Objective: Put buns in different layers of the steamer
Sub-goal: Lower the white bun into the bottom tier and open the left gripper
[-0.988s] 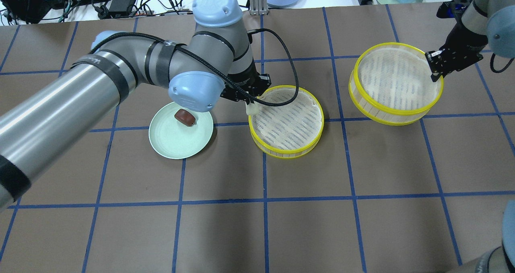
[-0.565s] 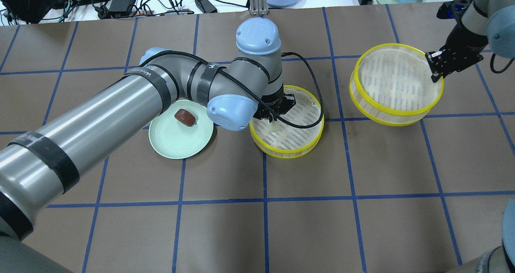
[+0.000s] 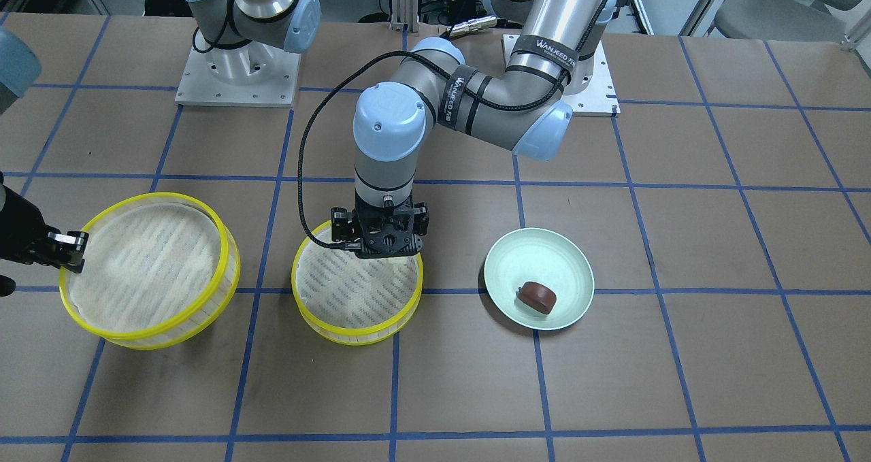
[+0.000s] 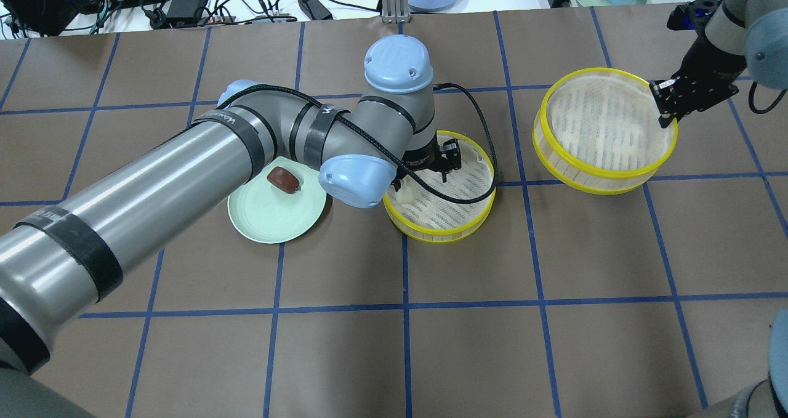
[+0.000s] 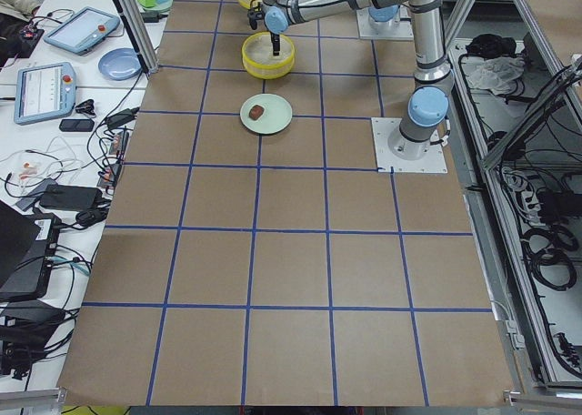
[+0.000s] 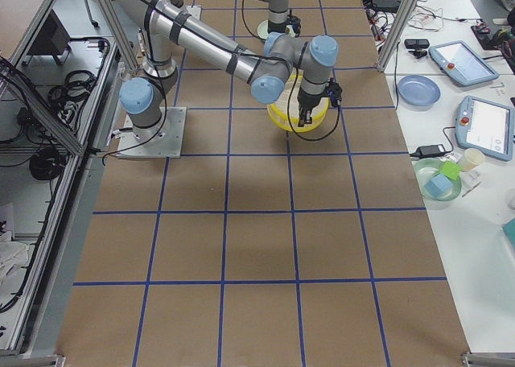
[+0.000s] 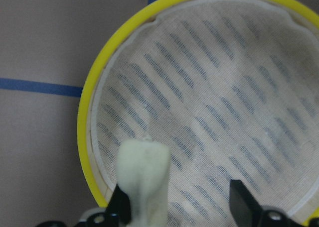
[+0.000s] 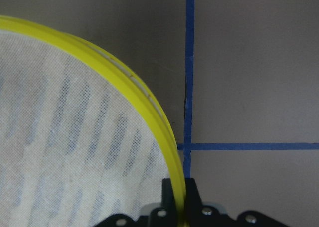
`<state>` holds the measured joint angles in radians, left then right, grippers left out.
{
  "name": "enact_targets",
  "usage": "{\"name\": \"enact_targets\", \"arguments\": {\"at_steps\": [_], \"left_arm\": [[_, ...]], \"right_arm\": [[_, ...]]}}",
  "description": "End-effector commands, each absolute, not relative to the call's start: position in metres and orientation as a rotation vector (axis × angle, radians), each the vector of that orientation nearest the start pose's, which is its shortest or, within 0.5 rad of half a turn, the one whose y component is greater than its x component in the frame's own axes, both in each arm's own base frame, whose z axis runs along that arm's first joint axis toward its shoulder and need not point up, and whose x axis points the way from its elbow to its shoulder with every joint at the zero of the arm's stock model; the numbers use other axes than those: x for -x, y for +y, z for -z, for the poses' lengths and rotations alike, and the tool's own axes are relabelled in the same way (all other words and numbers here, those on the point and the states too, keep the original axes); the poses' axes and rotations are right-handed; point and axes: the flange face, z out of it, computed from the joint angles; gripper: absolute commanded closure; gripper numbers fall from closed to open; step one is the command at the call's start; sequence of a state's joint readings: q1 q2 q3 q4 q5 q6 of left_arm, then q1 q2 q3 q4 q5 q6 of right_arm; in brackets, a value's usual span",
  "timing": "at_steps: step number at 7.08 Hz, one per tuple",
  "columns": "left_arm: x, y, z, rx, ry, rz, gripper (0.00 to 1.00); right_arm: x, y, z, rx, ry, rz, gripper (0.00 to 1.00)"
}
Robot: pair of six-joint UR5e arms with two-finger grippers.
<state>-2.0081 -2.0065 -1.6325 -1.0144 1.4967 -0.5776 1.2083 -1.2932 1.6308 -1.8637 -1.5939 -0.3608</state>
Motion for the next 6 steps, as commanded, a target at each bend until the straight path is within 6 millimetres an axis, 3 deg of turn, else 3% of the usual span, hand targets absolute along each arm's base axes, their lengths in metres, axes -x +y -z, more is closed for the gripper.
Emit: {"name": "enact_targets", "arguments": {"at_steps": [1, 3, 4, 6], "left_arm": [[0.394, -0.512, -0.272, 0.229, 3.24, 0.06, 0.0], [0.392, -0.513, -0.274, 0.219, 3.237, 0.069, 0.0], [0.37, -0.527, -0.281, 0.179, 3.237, 0.094, 0.0], [0.271, -0.568, -0.29, 0.048, 3.224, 0.097, 0.0]], "right_arm": [[0.073, -0.589, -0.339, -0.03, 3.143, -0.076, 1.0], [0.05, -0.592, -0.341, -0.026, 3.148, -0.069, 1.0], [0.033, -0.593, -0.342, -0.033, 3.15, -0.067, 1.0], [-0.02, -0.593, -0.342, -0.065, 3.162, -0.062, 1.0]]}}
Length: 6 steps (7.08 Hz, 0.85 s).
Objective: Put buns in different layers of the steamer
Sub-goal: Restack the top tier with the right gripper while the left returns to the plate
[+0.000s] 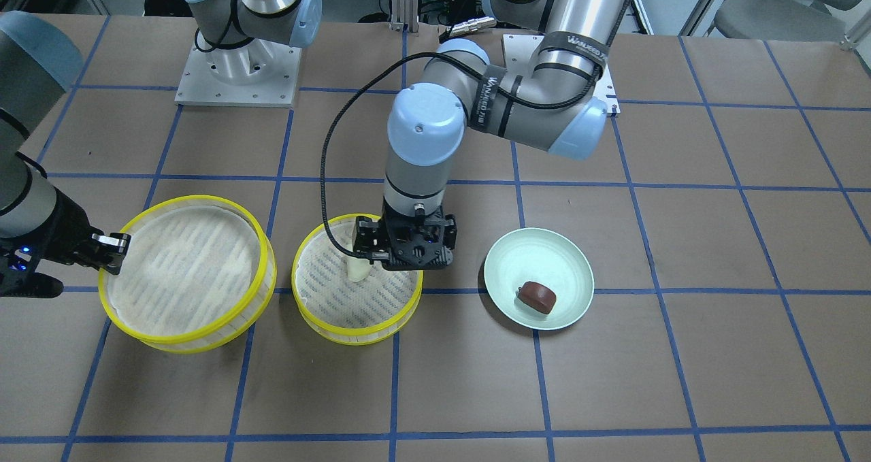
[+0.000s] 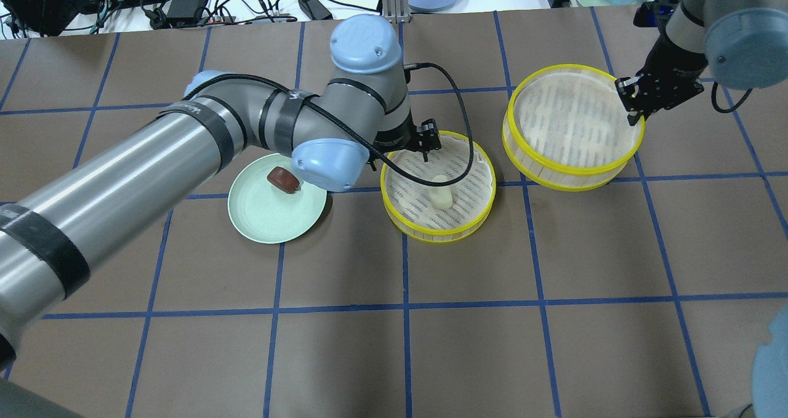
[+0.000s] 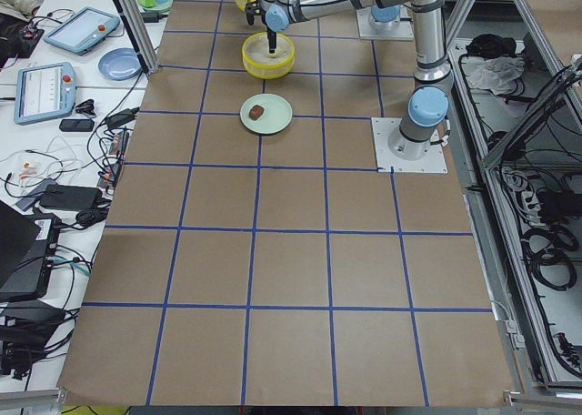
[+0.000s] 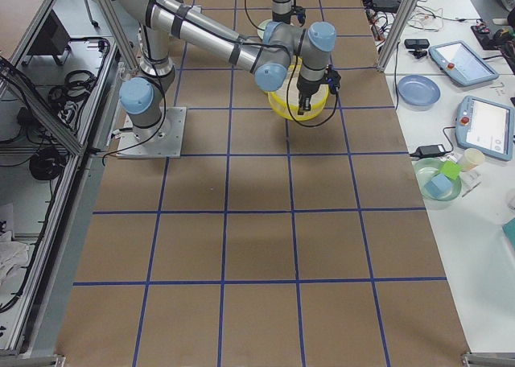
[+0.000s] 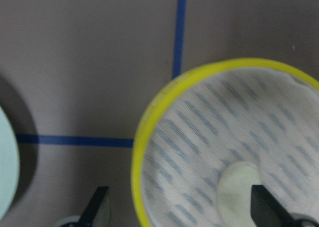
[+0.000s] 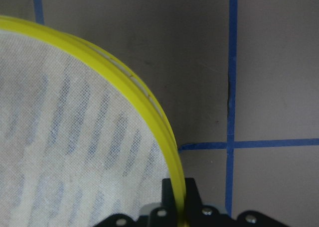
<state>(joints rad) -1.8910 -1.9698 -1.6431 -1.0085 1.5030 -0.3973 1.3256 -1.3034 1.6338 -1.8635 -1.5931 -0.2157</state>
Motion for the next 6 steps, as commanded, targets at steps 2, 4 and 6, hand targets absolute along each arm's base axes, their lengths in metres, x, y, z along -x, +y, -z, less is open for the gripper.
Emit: {"name": "enact_targets", "arguments": {"at_steps": [2, 4, 6], "left_arm": [[0.159, -0.587, -0.26, 0.034, 3.13, 0.018, 0.0], [0.131, -0.596, -0.236, 0.016, 3.121, -0.045, 0.0], [0.13, -0.599, -0.205, 0.043, 3.132, -0.125, 0.0]], "right_arm": [[-0.108, -0.585, -0.337, -0.171, 3.161, -0.07, 1.0], [-0.183, -0.572, -0.322, -0.198, 3.157, -0.092, 1.0], [-0.222, -0.562, -0.307, -0.104, 3.176, -0.12, 1.0]]}}
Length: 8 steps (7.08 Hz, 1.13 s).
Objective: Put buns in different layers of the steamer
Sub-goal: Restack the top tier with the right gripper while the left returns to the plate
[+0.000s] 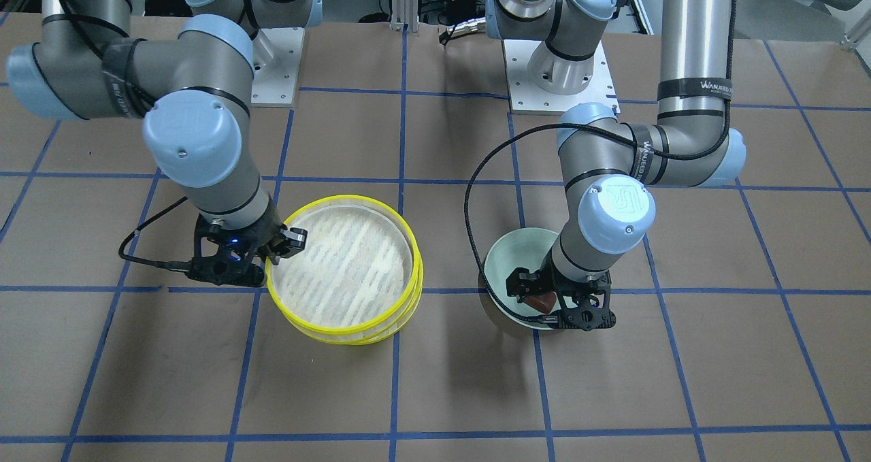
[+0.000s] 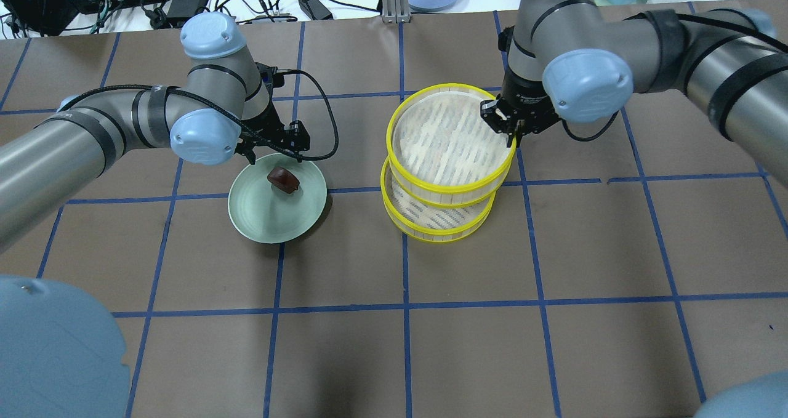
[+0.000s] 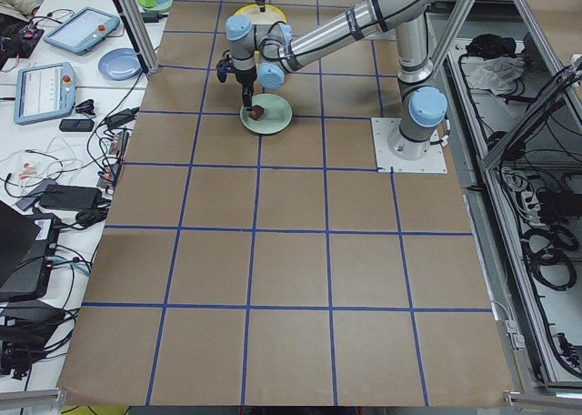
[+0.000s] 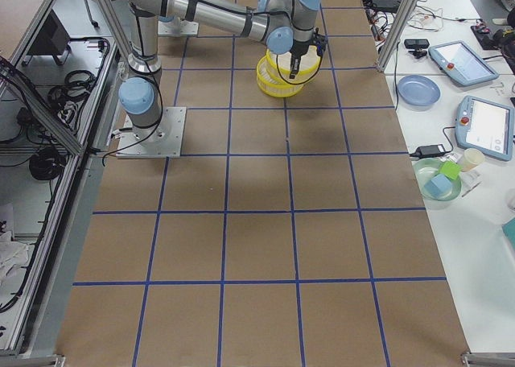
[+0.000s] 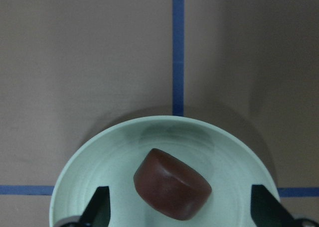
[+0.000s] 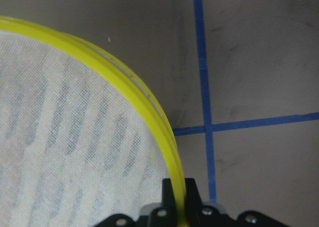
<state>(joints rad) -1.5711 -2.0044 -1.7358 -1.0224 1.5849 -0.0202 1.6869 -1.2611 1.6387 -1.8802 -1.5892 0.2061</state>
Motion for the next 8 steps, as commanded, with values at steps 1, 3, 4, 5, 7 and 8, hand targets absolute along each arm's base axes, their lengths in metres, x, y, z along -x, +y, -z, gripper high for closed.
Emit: {"name": "enact_targets", "arguments": {"at_steps": [1, 3, 4, 5, 7, 8], "left_arm": [[0.13, -0.591, -0.192, 0.041, 3.133, -0.161, 0.02], [0.13, -0.586, -0.186, 0.041, 3.133, -0.171, 0.11], [0.129, -0.586, -0.186, 0.036, 3.133, -0.168, 0.56], [0.128, -0.586, -0.187, 0.033, 3.134, -0.164, 0.76], [0.119, -0.59, -0.191, 0.054, 3.149, -0.143, 0.9], [0.112, -0.591, -0.197, 0.051, 3.177, -0.128, 0.95]], "right_arm": [[-0.223, -0.562, -0.303, -0.095, 3.189, -0.131, 1.0], [-0.212, -0.557, -0.293, -0.084, 3.282, -0.149, 1.0], [-0.213, -0.554, -0.288, -0.083, 3.28, -0.165, 1.0], [-0.213, -0.554, -0.287, -0.086, 3.273, -0.169, 1.0], [-0.214, -0.555, -0.283, -0.085, 3.274, -0.181, 1.0], [-0.213, -0.555, -0.281, -0.082, 3.282, -0.187, 0.92]]}}
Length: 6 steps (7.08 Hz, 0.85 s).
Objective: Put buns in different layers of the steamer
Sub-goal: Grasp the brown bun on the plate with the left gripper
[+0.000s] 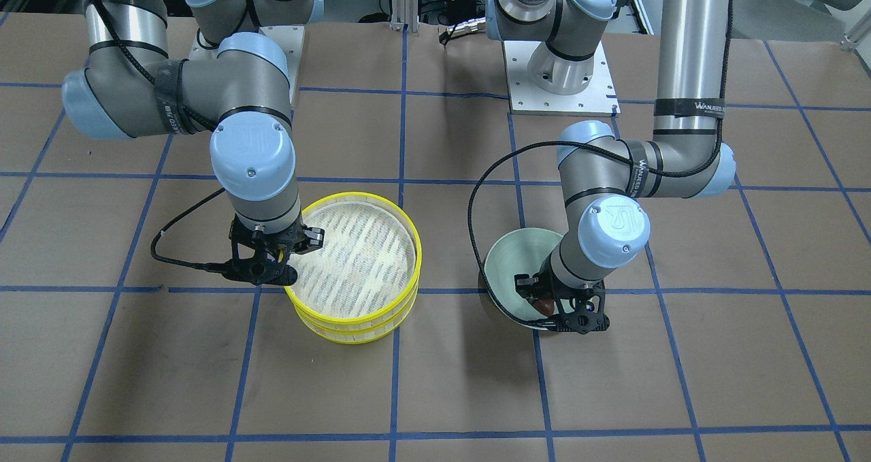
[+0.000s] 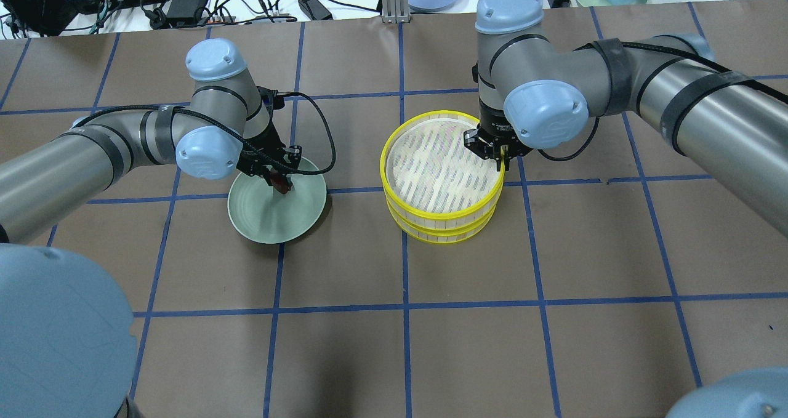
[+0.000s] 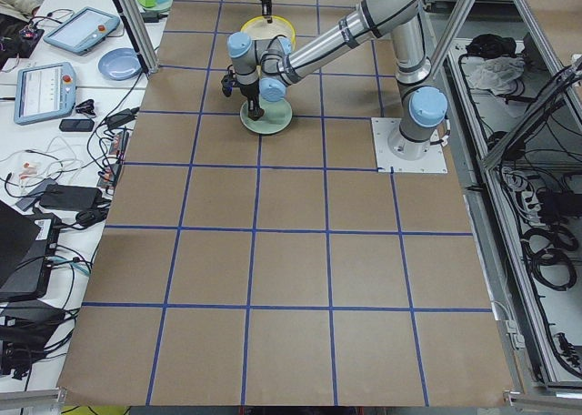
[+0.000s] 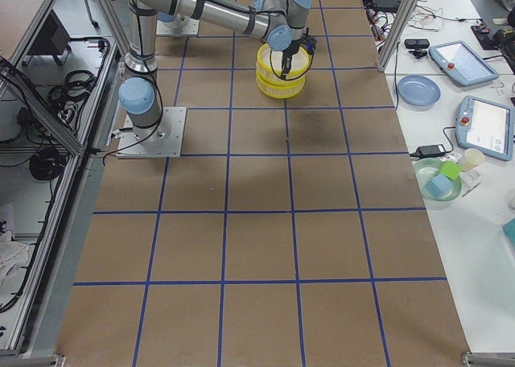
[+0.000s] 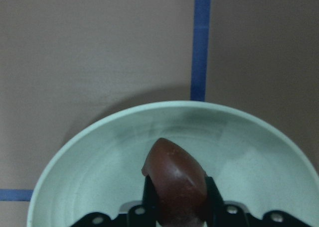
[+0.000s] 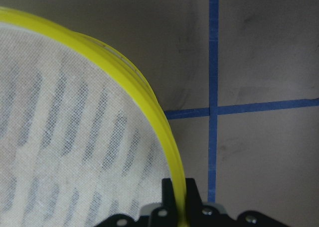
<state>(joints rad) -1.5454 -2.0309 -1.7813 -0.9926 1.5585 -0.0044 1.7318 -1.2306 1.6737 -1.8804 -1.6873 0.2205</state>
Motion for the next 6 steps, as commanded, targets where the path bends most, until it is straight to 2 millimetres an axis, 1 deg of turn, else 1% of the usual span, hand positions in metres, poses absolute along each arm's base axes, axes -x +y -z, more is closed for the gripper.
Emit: {"name": "enact_targets", "arguments": {"at_steps": [1, 2, 3, 4, 5, 6], "left_arm": [[0.115, -0.59, -0.209, 0.031, 3.182, -0.094, 1.0], [0.12, -0.589, -0.239, 0.032, 3.18, -0.017, 1.0], [0.13, -0.583, -0.269, 0.041, 3.184, 0.036, 1.0], [0.16, -0.575, -0.299, 0.103, 3.218, 0.063, 1.0], [0.199, -0.569, -0.327, 0.134, 3.219, 0.081, 1.0], [0.238, -0.562, -0.346, 0.23, 3.221, 0.095, 1.0]], "right_arm": [[-0.213, -0.554, -0.281, -0.042, 3.278, -0.193, 0.01], [-0.212, -0.554, -0.281, -0.039, 3.278, -0.196, 0.0], [-0.212, -0.557, -0.297, -0.04, 3.275, -0.143, 0.0], [-0.207, -0.564, -0.333, -0.059, 3.256, -0.033, 0.0], [-0.204, -0.569, -0.378, -0.045, 3.227, 0.085, 0.0], [-0.202, -0.559, -0.419, -0.052, 3.205, 0.155, 0.0]]}}
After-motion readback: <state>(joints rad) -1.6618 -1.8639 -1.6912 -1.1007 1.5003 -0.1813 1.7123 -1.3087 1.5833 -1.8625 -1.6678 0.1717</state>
